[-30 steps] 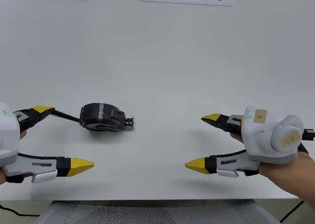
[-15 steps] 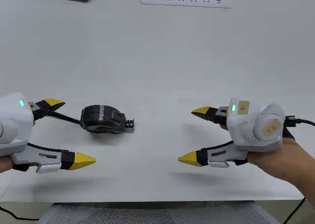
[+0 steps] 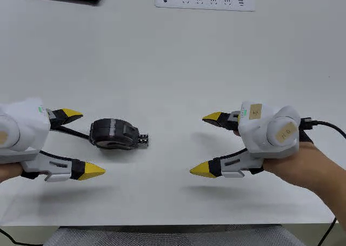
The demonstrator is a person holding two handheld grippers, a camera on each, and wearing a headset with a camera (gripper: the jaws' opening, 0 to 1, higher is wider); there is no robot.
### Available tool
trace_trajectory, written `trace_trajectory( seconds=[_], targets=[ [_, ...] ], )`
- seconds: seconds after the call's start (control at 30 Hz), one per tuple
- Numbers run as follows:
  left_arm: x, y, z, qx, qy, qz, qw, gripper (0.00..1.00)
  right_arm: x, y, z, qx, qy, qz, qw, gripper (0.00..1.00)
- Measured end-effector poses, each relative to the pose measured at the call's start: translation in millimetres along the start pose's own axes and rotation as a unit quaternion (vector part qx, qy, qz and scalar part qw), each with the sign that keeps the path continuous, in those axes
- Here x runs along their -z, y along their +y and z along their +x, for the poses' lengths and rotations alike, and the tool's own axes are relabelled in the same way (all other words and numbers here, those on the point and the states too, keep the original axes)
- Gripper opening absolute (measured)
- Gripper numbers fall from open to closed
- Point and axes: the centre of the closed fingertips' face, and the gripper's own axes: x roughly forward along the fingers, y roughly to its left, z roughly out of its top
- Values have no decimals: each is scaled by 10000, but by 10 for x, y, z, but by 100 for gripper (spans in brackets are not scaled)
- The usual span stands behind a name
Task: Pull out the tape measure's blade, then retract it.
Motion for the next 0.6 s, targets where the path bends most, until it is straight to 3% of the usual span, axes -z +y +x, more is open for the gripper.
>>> trace_trajectory(
  seconds=[0.43,0.6],
  targets=[
    [2,73,58,121,265,516,9982,48,-111,3,64,-120,-109,-45,9999,66],
    [-18,87,108,148,323,692,9970,43,-139,-7,71,-131,-122,-88,9998,65]
  ],
)
